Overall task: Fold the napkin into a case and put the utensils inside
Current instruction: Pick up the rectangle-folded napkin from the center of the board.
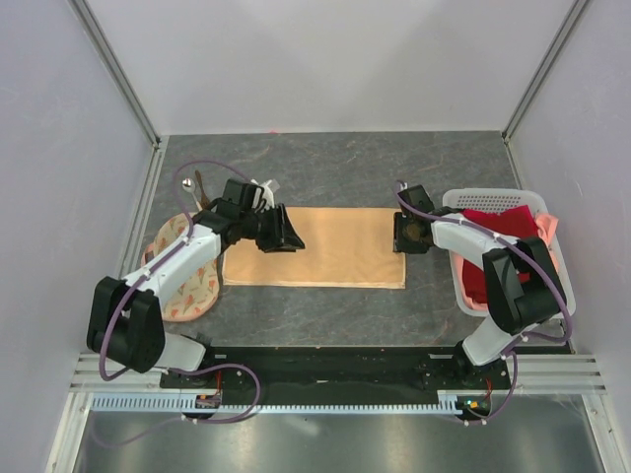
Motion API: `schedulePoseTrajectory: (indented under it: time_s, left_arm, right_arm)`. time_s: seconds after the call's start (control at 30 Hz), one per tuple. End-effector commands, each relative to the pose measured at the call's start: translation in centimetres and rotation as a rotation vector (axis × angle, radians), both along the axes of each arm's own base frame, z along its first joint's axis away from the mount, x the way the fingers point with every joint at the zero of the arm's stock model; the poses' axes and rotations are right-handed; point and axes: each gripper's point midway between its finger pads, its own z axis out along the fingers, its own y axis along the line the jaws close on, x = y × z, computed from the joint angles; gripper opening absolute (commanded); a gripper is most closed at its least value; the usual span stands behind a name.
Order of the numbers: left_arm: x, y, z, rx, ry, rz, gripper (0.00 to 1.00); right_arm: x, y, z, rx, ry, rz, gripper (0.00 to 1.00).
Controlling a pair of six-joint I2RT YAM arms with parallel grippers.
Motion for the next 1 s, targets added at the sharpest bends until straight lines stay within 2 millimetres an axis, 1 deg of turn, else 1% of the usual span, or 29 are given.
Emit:
schedulePoseTrajectory:
  time_s: [0.0,0.13,0.3,0.4,0.43,0.57,0.6,0.7,0.73,0.8,0.87,0.97]
  left_arm:
    - [-2.1,-2.1,0.8,-0.08,-0.04,-0.113,0.43]
    - [-3.2,-2.7,1.2,-0.101,-0.047,-0.155,0.43]
    - [-3.4,-3.0,2.2,-0.123,-0.071,-0.178,0.43]
    - [-3.4,-2.9,2.6,-0.126,-0.087,-0.177,0.43]
    - [-3.3,-2.9,2.8,-0.124,-0.097,-0.174,0.43]
    - [-3.2,-2.9,3.1,-0.126,-0.104,-0.174,0.43]
    - [-3.2,-3.0,3.1,-0.127,-0.103,-0.174,0.43]
    - [-3.2,-3.0,3.3,-0.13,-0.107,-0.174,0.43]
    - [-3.3,-3.0,3.4,-0.132,-0.107,-0.172,0.43]
    - [-3.3,-2.9,3.3,-0.131,-0.104,-0.17,0.43]
    - [-3.3,-2.8,3.0,-0.127,-0.095,-0.169,0.43]
    - [-3.3,-2.8,2.7,-0.122,-0.082,-0.162,0.43]
  right_arm:
    - [1.1,-0.2,0.4,-0.03,-0.005,-0.028,0.45]
    - [1.3,-0.1,0.0,-0.03,0.003,-0.037,0.45]
    - [0.8,-0.7,-1.1,-0.075,0.021,-0.065,0.44]
    - [0.4,-1.3,-1.8,-0.132,0.025,-0.08,0.41]
    - [0.3,-1.2,-1.9,-0.137,0.024,-0.084,0.41]
    - [-0.5,-1.2,-3.4,-0.159,0.06,-0.081,0.36]
    - [-0.7,-1.3,-3.7,-0.162,0.065,-0.081,0.34]
    - [-0.7,-0.8,-4.1,-0.126,0.053,-0.056,0.3]
    - [-0.6,0.0,-4.3,-0.088,0.049,-0.032,0.29]
    - [-0.6,0.4,-4.5,-0.074,0.051,0.0,0.27]
    - [-0.5,1.2,-4.6,-0.036,0.054,0.035,0.26]
    - [-0.3,1.9,-4.5,0.001,0.048,0.08,0.24]
